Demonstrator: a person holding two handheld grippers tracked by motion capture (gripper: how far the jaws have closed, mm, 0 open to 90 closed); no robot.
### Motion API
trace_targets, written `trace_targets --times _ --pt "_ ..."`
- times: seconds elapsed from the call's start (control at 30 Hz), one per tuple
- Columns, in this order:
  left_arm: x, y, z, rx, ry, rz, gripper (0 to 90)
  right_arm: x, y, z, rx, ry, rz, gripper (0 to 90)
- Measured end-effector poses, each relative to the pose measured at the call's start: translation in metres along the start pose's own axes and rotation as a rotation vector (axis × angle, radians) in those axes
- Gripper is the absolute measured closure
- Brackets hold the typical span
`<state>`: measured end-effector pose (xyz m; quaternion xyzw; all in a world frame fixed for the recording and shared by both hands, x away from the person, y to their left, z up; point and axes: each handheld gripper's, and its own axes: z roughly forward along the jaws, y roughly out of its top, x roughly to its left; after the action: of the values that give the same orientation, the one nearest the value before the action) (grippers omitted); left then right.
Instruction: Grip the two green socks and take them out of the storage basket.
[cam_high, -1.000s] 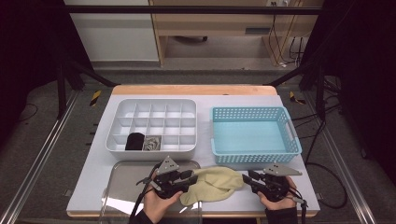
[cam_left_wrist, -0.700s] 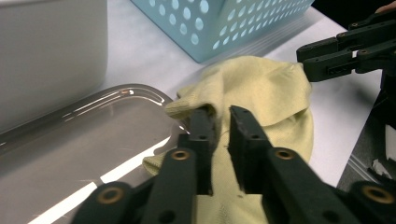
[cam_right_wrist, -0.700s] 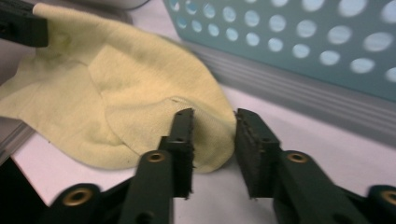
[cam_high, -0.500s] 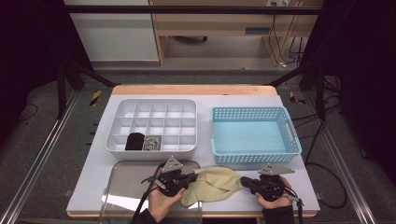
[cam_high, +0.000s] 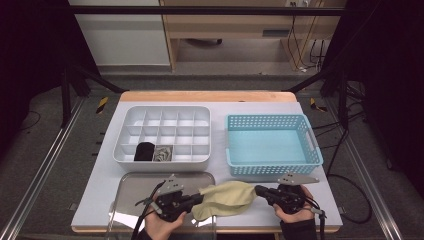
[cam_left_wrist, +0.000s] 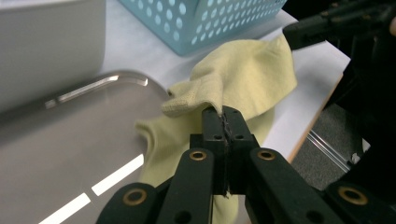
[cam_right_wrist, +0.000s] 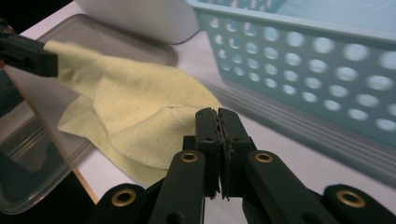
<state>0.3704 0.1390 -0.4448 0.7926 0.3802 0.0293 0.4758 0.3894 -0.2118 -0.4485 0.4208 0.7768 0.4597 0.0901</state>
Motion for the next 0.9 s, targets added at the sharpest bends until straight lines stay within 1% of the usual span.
trace_targets --times 0.03,0.13,0.23,0.3,0.33,0.37,0.47,0.57,0.63,0.7,0.73,0.77,0.8,0.83,0.87,0.9 --pt "0.001 -0.005 -0.003 0.004 -0.001 -0.013 88.6 0.002 0.001 0.004 0.011 0.007 -0.004 88.4" --pt "0.002 -0.019 -0.006 0.020 0.001 -0.032 88.6 0.005 0.002 0.017 0.051 0.015 -0.019 88.3" --pt "0.004 -0.027 0.000 0.047 0.001 -0.040 88.4 0.007 -0.001 0.028 0.094 -0.007 -0.036 87.6" --pt "0.003 -0.027 0.003 0.052 0.007 -0.036 86.3 0.007 -0.003 0.030 0.106 -0.019 -0.044 82.6" --pt "0.003 -0.027 0.002 0.048 0.007 -0.034 83.8 0.007 -0.004 0.029 0.098 -0.023 -0.051 79.8" --pt "0.003 -0.026 0.000 0.036 0.005 -0.034 80.6 0.007 -0.004 0.027 0.092 -0.028 -0.046 79.3" --pt "0.004 -0.020 -0.012 -0.019 -0.002 -0.042 70.6 0.005 -0.002 0.016 0.043 -0.032 -0.039 77.4" --pt "0.008 -0.010 -0.023 -0.069 0.025 -0.045 66.8 0.005 -0.002 0.008 0.027 -0.037 -0.037 76.8" --pt "0.013 -0.001 -0.025 -0.084 0.042 -0.051 65.5 0.003 -0.006 0.007 0.035 -0.039 -0.026 76.5" --pt "0.017 0.006 -0.017 -0.057 0.063 -0.049 64.2 0.001 -0.009 0.010 0.046 -0.041 -0.011 75.5" --pt "0.018 0.008 -0.013 -0.044 0.068 -0.046 64.0 0.001 -0.010 0.012 0.050 -0.040 -0.001 75.0" --pt "0.020 0.009 -0.007 -0.024 0.074 -0.042 63.3 0.000 -0.011 0.013 0.048 -0.040 -0.002 74.5" --pt "0.021 0.009 -0.002 -0.015 0.071 -0.053 63.2 0.000 -0.011 0.014 0.048 -0.037 0.001 73.9" --pt "0.021 0.008 0.004 0.007 0.064 -0.057 62.4 0.000 -0.011 0.015 0.046 -0.034 0.005 72.8" --pt "0.021 0.006 0.007 0.020 0.065 -0.057 62.0 0.000 -0.011 0.017 0.040 -0.031 0.001 71.6" --pt "0.021 0.004 0.010 0.035 0.065 -0.059 61.7 0.001 -0.011 0.017 0.043 -0.029 0.008 71.0"
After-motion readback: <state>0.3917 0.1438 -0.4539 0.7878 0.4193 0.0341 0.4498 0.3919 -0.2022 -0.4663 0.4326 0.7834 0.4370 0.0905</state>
